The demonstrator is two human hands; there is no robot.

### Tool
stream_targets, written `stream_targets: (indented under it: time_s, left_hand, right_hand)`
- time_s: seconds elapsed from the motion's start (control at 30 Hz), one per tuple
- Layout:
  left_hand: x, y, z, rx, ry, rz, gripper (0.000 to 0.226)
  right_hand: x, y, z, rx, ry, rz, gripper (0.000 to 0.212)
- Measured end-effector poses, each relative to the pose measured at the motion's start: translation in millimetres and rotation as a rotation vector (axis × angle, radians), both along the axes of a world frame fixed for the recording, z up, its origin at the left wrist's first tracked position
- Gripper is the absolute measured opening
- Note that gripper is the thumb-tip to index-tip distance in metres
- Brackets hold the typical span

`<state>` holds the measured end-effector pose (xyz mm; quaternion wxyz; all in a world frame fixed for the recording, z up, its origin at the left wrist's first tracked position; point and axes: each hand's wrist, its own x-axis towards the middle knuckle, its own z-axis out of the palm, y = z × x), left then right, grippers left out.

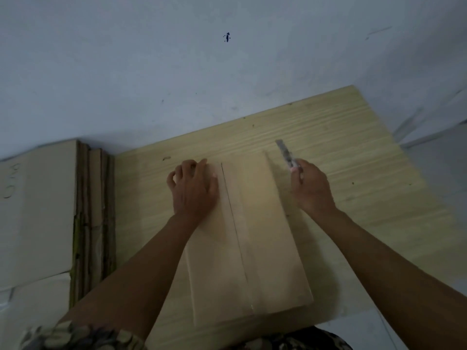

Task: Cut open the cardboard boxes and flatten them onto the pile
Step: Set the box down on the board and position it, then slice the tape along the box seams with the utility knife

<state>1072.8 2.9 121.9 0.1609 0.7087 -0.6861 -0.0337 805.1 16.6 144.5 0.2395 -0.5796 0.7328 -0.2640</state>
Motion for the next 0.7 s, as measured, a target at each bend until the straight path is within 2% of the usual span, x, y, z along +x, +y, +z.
stream_targets:
  time_s: [0.1, 0.2, 0.4, 0.7]
  left_hand:
    - [8, -5, 1, -0.017, -0.035, -0.048, 0.043]
    - [10, -7, 2, 0.003, -0.018, -0.055, 0.037]
    - [12, -10, -3, -0.006, 0.074, -0.081, 0.048]
    - [14, -11, -7, -0.037, 0.120, -0.107, 0.046]
  right_hand:
    - [30, -4, 41, -0.014, -0.095, 0.062, 0.029]
    - [65, 11, 62, 0.074, -0.074, 0.150, 0.031]
    - [115, 35, 61, 0.279, 0.104, 0.230, 0.034]
    - [145, 35, 62, 0.299, 0.211, 0.168, 0.041]
